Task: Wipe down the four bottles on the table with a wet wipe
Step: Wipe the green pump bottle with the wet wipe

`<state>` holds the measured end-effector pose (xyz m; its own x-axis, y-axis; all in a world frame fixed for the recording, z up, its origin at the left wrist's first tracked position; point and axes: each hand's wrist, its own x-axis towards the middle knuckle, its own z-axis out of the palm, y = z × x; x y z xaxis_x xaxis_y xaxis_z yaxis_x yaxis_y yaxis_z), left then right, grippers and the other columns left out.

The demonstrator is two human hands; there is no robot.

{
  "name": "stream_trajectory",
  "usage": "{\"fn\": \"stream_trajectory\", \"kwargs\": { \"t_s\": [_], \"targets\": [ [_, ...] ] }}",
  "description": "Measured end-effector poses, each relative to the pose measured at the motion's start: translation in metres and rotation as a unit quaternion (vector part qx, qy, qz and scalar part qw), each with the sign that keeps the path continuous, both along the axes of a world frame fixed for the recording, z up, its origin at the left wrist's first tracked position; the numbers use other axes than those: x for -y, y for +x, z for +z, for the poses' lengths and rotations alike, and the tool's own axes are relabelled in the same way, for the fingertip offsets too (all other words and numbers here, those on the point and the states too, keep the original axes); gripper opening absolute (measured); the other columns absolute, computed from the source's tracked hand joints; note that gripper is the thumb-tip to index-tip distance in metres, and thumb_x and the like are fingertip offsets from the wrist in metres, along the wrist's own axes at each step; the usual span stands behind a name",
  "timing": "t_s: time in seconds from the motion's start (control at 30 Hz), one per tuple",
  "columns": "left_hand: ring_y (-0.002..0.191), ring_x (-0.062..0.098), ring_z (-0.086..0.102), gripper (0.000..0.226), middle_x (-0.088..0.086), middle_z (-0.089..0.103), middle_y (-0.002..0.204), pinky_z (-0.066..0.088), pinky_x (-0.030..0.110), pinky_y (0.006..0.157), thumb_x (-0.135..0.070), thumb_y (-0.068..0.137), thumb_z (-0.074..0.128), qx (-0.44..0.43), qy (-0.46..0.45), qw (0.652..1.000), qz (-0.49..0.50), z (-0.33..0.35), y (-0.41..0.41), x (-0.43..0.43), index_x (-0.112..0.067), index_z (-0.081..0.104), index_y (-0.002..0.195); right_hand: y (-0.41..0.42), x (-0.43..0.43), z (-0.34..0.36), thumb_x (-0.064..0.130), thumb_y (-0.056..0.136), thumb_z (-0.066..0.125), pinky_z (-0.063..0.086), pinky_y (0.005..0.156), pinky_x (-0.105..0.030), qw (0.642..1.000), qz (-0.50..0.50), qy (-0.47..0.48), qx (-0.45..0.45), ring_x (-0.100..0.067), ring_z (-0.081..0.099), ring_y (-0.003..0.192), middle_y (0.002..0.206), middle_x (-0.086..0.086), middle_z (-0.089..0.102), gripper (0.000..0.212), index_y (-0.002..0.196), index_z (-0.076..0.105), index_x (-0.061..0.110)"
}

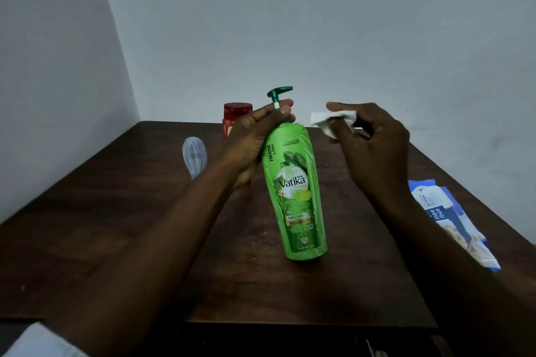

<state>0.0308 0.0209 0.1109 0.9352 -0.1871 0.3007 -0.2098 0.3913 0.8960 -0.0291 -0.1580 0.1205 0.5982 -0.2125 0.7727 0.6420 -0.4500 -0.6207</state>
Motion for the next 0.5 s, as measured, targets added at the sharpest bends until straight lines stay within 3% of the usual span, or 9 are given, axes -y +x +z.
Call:
{"fn": "stream_trajectory", "kwargs": {
  "t_s": [0.1, 0.2, 0.33, 0.4, 0.5],
  "targets": [
    [0.083, 0.014, 0.069, 0.025, 0.004, 0.076, 0.091, 0.059, 0.028, 0.079, -0.014, 0.094, 0.066, -0.018, -0.033, 0.999, -0.022, 0.0, 0.0, 0.005, -0.011, 0.072, 0.118, 0.003, -0.009, -0.002, 0.0, 0.086, 0.07, 0.051, 0.071, -0.014, 0.994, -0.021, -0.098, 0.046, -0.007, 0.067, 0.093, 0.102, -0.002, 0.072, 0.026, 0.108, 0.077, 0.013],
    [0.08, 0.014, 0.07, 0.024, 0.003, 0.075, 0.089, 0.059, 0.028, 0.073, -0.013, 0.094, 0.066, -0.024, -0.052, 0.998, -0.029, -0.002, 0.001, 0.007, -0.011, 0.072, 0.117, 0.003, -0.012, -0.016, -0.005, 0.085, 0.068, 0.053, 0.089, -0.025, 0.979, -0.015, -0.196, 0.055, -0.019, 0.067, 0.104, 0.112, -0.01, 0.071, 0.03, 0.113, 0.074, 0.003],
    [0.081, 0.017, 0.067, 0.023, 0.004, 0.072, 0.09, 0.058, 0.031, 0.079, -0.014, 0.094, 0.066, -0.033, -0.073, 0.996, -0.025, -0.005, 0.004, 0.007, -0.012, 0.072, 0.116, -0.004, -0.01, -0.029, 0.018, 0.094, 0.066, 0.046, 0.106, -0.034, 0.969, -0.001, -0.244, 0.023, -0.023, 0.061, 0.122, 0.13, -0.012, 0.066, 0.036, 0.126, 0.066, 0.001],
    [0.081, 0.018, 0.066, 0.022, 0.004, 0.071, 0.091, 0.058, 0.032, 0.078, -0.015, 0.093, 0.067, -0.037, -0.082, 0.995, -0.037, -0.007, 0.005, 0.007, -0.015, 0.074, 0.114, -0.003, -0.01, -0.029, 0.021, 0.097, 0.061, 0.048, 0.104, -0.036, 0.97, -0.013, -0.24, 0.04, -0.022, 0.062, 0.119, 0.127, -0.009, 0.068, 0.032, 0.123, 0.069, 0.004],
    [0.079, 0.015, 0.066, 0.022, 0.003, 0.072, 0.089, 0.058, 0.03, 0.076, -0.017, 0.093, 0.067, -0.037, -0.08, 0.995, -0.038, -0.007, 0.005, 0.009, -0.016, 0.074, 0.114, 0.004, -0.009, -0.027, 0.01, 0.093, 0.069, 0.055, 0.089, -0.039, 0.978, -0.02, -0.197, 0.06, -0.022, 0.068, 0.102, 0.113, -0.01, 0.072, 0.02, 0.112, 0.075, 0.004]
  ]
}}
